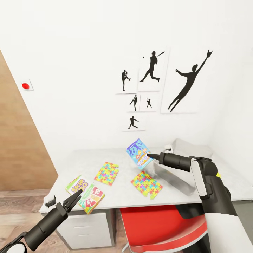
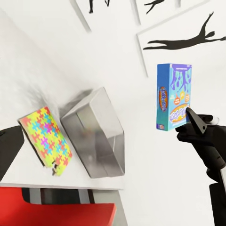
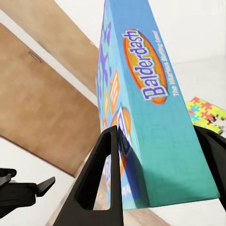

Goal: Put all the toys in the child's room - the three board games (two on the bed and one on the table), the two jigsaw puzzles on the table, and the tennis ball on the table - inside the toy box on the table in the child's room.

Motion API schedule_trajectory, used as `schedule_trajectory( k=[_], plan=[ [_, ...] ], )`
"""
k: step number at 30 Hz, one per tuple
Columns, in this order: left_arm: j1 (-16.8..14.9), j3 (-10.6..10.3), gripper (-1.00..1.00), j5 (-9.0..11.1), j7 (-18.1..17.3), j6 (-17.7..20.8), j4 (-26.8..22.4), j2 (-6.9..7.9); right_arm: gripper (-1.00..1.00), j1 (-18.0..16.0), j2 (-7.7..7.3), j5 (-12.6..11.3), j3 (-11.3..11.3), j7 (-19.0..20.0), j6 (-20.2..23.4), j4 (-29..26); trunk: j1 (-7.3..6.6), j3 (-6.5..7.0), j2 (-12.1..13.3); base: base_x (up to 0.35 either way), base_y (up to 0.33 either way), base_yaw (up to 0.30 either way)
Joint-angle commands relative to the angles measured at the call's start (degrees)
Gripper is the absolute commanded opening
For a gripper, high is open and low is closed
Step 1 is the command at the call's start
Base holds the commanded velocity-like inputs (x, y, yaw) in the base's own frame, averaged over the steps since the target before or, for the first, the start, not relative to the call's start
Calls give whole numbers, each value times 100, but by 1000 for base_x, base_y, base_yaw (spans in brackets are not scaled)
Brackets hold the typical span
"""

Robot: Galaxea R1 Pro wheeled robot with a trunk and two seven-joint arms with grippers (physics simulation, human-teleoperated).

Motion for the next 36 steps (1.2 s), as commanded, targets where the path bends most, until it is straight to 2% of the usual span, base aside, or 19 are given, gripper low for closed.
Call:
schedule_trajectory(
  k=[1, 31, 33, 35, 36],
  plan=[
    [-1, 4, 100, 44, 6, 44, -1, 0, -100, -6, 1, 17, -6, 32, 22, -1, 4, -11, -12, 0, 0, -132],
    [-21, -13, 100, 44, 10, 60, 5, -1, -100, -9, -7, 19, -14, 9, 22, 6, 4, -11, -12, 0, 0, -240],
    [-113, -20, 100, 41, 39, 81, 5, 3, -100, -18, -7, 22, -16, -15, 22, 13, 4, -11, -12, 0, 0, -278],
    [-355, -29, 100, 33, 103, 124, 9, 5, -100, -46, -6, 25, -45, -99, 22, 34, 4, -11, -12, 0, 0, -279],
    [-355, -29, 100, 33, 103, 124, 9, 5, -100, -46, -6, 25, -45, -99, 22, 34, 4, -11, -12, 0, 0, -279]
  ],
)
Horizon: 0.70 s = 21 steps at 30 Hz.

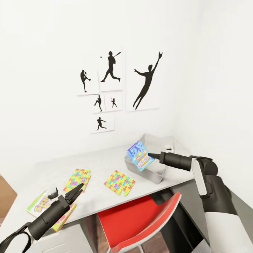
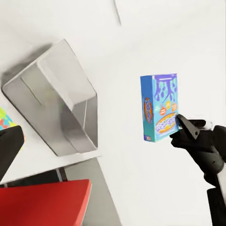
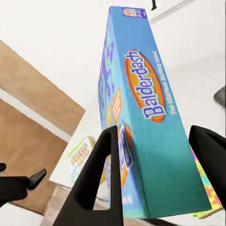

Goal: Put all the toys in the child's room - the three board games (two on the bed and one on the table), the two jigsaw puzzles on the table, and the tennis ball on the table - inside the toy box on the table in the child's room.

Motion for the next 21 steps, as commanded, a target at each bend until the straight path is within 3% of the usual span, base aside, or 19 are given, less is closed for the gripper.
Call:
schedule_trajectory(
  k=[1, 3, 4, 6, 7, 9, 10, 14, 15, 17, 18, 21],
  plan=[
    [-166, 0, 100, 40, 69, 98, -1, -1, -100, -26, 7, -38, -50, -54, 42, 33, 3, -11, -12, 0, 0, -280],
    [-547, -9, 100, 44, 275, 320, 2, -6, -100, -97, 25, -39, -221, -337, 42, 155, 3, -11, -12, 0, 0, -280],
    [-547, -9, 100, 44, 275, 320, 2, -6, -100, -97, 25, -39, -221, -337, 42, 155, 3, -11, -12, 0, 0, -280],
    [-962, -11, 100, 89, 559, 622, -3, -30, -100, -312, 65, -45, -417, -755, 42, 316, 3, -11, -12, 0, 0, -280],
    [-962, -11, 100, 89, 559, 622, -3, -30, -100, -312, 65, -45, -417, -755, 42, 316, 3, -11, -12, 0, 0, -281],
    [-1339, -4, 100, 201, 857, 898, -12, -82, -100, -700, 151, -49, -572, -1263, 42, 512, 3, -11, -12, 0, 0, -277],
    [-1339, -4, 100, 201, 857, 898, -12, -82, -100, -700, 151, -49, -572, -1263, 42, 512, 3, -11, -12, 0, 0, -274],
    [-1805, 27, 100, 594, 1343, 1247, -24, -133, -100, -1564, 406, -59, -875, -2442, 42, 1096, 3, -11, -12, 0, 0, -191],
    [-1805, 27, 100, 594, 1343, 1247, -24, -133, -100, -1564, 406, -59, -875, -2442, 42, 1096, 3, -11, -12, 0, 0, -135],
    [-1934, 39, 100, 819, 1525, 1336, -27, -124, -100, -1934, 546, -67, -1042, -3029, 42, 1378, 3, -11, -12, 0, 0, -98],
    [-1934, 39, 100, 819, 1525, 1336, -27, -124, -100, -1934, 546, -67, -1042, -3029, 42, 1378, 3, -11, -12, 0, 0, -87],
    [-2055, 66, 100, 1117, 1741, 1416, -29, -47, -100, -2398, 743, -115, -1214, -3752, -39, 1708, 3, -11, -12, 0, 0, -56]
  ],
)
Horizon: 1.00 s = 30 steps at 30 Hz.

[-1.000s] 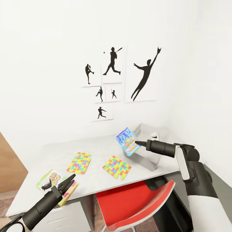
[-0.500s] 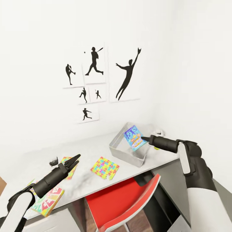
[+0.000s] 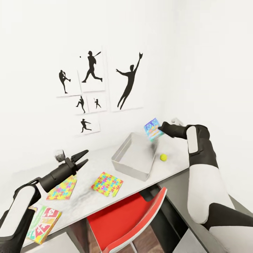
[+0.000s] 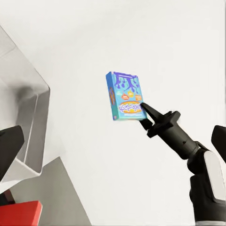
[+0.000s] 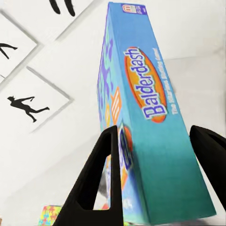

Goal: Put all the toys in the child's room - the three board games (two on the bed and one on the table), the two jigsaw puzzles on the table, and the tennis ball on the table - inside the toy box on the table in the child's room.

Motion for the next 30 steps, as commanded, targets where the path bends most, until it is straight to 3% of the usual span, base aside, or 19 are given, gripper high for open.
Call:
schedule_trajectory(
  k=[1, 5, 9, 13, 14, 16, 17, 20, 25, 28, 30],
  plan=[
    [-32, 26, 100, 76, 31, 47, 0, 41, -100, -142, 64, -29, -61, -161, -75, 117, 4, -14, -13, 0, 0, -36],
    [-80, 82, 100, 290, 128, 80, 2, 160, -100, -512, 172, -145, -129, -583, -453, 642, 4, -14, -13, 0, 0, -24],
    [-95, 112, 100, 410, 164, 93, 3, 220, -100, -819, 211, -277, -158, -757, -724, 1175, 4, -14, -13, 0, 0, -14],
    [-91, 228, 100, 607, 205, 106, 5, 298, -100, -1418, 242, -572, -203, -993, -1365, 2506, 4, -14, -13, 0, 0, -7],
    [-91, 228, 100, 607, 205, 106, 5, 298, -100, -1418, 242, -572, -203, -993, -1365, 2506, 4, -14, -13, 0, 0, -5],
    [-88, 280, 100, 669, 215, 109, 5, 325, -100, -1611, 258, -677, -218, -1104, -1845, 3091, 4, -14, -13, 0, 0, -3],
    [-88, 280, 100, 669, 215, 109, 5, 325, -100, -1611, 258, -677, -218, -1104, -1845, 3091, 4, -14, -13, 0, 0, -3],
    [-84, 330, 100, 726, 224, 114, 6, 351, -100, -1785, 302, -805, -232, -1300, -2546, 3705, 4, -14, -13, 0, 0, -2],
    [-80, 351, 100, 752, 228, 118, 9, 364, -100, -1875, 354, -1026, -270, -1607, -2939, 4067, 4, -14, -13, 0, 0, -1],
    [-82, 354, 100, 752, 231, 118, 12, 367, -100, -1912, 385, -1415, -298, -1880, -3158, 4258, 4, -14, -13, 0, 0, 0],
    [-82, 355, 100, 751, 231, 120, 14, 368, -100, -1915, 390, -1545, -303, -1944, -3209, 4298, 4, -14, -13, 0, 0, 0]
  ],
)
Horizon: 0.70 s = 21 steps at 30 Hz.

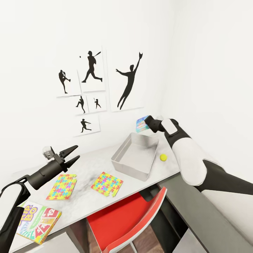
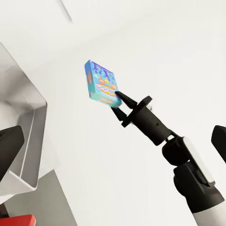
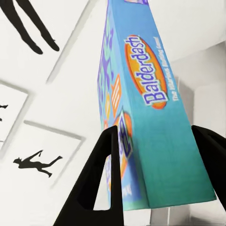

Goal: Put all the toys in the child's room - the three board games (two on the bed and one on the table), the two jigsaw puzzles on the table, and the tennis ball on the table - inside the toy box on the table in the child's room.

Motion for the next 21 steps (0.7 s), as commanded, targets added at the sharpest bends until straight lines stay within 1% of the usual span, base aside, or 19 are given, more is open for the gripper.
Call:
schedule_trajectory(
  k=[1, 2, 3, 5, 6, 9, 16, 20, 21],
  plan=[
    [-6, 5, 100, -16, -24, 27, 3, 0, -100, -5, 8, -179, -14, -103, -24, 20, 4, -13, -13, 0, 0, 0],
    [-6, 2, 100, -16, -23, 28, 6, 1, -100, -4, 11, -268, -16, -146, -58, 45, 4, -13, -13, 0, 0, 0],
    [-6, 2, 100, -16, -23, 28, 6, 1, -100, -4, 11, -268, -16, -146, -58, 45, 4, -13, -13, 0, 0, 0],
    [-6, -4, 100, -16, -23, 29, 11, 1, -100, 3, 12, -398, -22, -208, -109, 82, 4, -13, -13, 0, 0, 0],
    [-6, -4, 100, -16, -23, 29, 11, 1, -100, 3, 12, -398, -22, -208, -109, 82, 4, -13, -13, 0, 0, 0],
    [-11, -16, 100, -16, -22, 28, 15, 1, -100, 11, 7, -519, -28, -268, -170, 114, 4, -13, -13, 0, 0, 0],
    [-18, -28, 100, -20, -22, 29, 19, -4, -100, 15, -3, -602, -39, -358, -312, 131, 4, -13, -13, 0, 0, 0],
    [-22, -38, 100, -23, -22, 25, 25, -8, -100, 11, -9, -646, -45, -645, -457, 128, 4, -13, -13, 0, 0, 0],
    [-22, -38, 100, -23, -22, 25, 25, -8, -100, 11, -9, -646, -45, -645, -457, 128, 4, -13, -13, 0, 0, 0]
  ],
)
